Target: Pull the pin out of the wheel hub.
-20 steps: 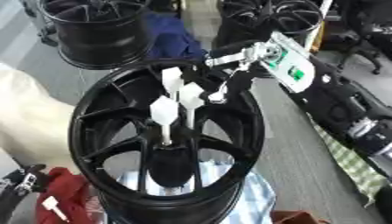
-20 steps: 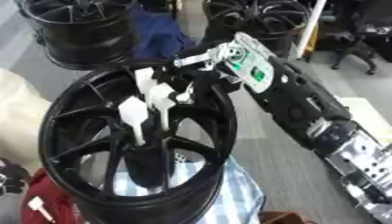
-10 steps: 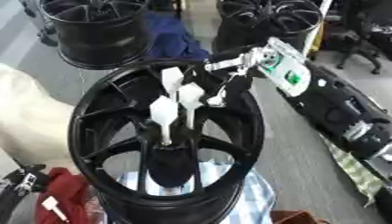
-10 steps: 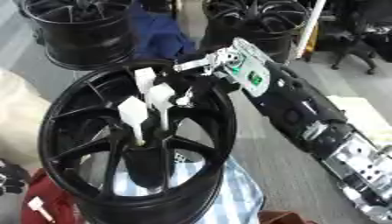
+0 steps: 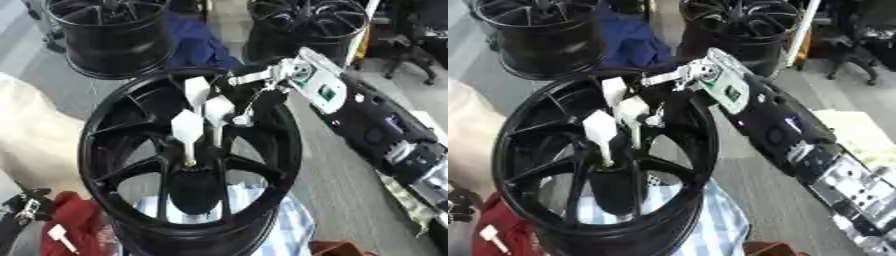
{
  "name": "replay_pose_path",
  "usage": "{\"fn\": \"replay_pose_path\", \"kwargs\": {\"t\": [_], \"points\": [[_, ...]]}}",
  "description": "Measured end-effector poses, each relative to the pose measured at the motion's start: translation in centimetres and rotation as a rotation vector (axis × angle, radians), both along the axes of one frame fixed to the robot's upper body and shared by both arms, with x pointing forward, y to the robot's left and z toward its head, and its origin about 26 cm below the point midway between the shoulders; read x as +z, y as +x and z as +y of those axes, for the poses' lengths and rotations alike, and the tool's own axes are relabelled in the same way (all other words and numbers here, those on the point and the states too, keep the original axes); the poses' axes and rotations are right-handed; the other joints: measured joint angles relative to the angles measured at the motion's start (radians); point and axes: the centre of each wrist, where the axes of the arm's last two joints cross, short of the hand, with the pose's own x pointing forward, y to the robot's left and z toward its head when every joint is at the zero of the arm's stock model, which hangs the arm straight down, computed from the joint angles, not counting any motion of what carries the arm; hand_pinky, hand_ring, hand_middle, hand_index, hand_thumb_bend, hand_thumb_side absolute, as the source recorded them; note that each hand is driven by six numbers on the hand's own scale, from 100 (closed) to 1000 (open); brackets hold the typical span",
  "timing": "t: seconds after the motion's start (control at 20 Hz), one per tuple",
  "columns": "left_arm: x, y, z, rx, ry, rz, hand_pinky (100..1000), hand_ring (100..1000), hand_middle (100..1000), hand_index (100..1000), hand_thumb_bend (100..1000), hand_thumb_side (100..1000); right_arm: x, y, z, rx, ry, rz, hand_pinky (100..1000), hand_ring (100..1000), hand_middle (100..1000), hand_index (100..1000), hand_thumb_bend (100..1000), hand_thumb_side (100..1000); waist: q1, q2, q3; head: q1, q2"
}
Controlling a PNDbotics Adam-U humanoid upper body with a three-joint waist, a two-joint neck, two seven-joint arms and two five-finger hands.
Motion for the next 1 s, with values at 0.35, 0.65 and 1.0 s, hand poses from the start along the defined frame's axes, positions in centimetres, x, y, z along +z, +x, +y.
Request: {"fn": "replay_pose_path", "kwargs": {"t": [0.35, 0.65, 1.0], "points": [[0.1, 0.1, 0.0, -0.002, -0.001, 0.000, 625, 605, 564, 764, 100, 650, 0.4, 0.1, -0.3, -0.015, 0.012, 0.006, 745, 727, 464, 608, 100, 300, 0.000, 0.000, 0.001, -0.001, 0.000], [-0.1, 0.0, 0.0, -0.003, -0.016, 0.006, 625, 605, 564, 764, 100, 660, 2.5, 0.2, 0.0, -0.004, 0.062, -0.020, 739, 715, 455, 604, 100, 292, 0.001, 0.000, 0.000, -0.002, 0.000], [-0.5, -0.3, 0.1, 0.001, -0.034, 0.022, 625, 606, 565, 765, 100, 663, 7.8, 0.0, -2.5, -0.011, 0.162, -0.097, 736, 703, 446, 599, 100, 273, -0.003, -0.008, -0.020, 0.005, 0.000]]}}
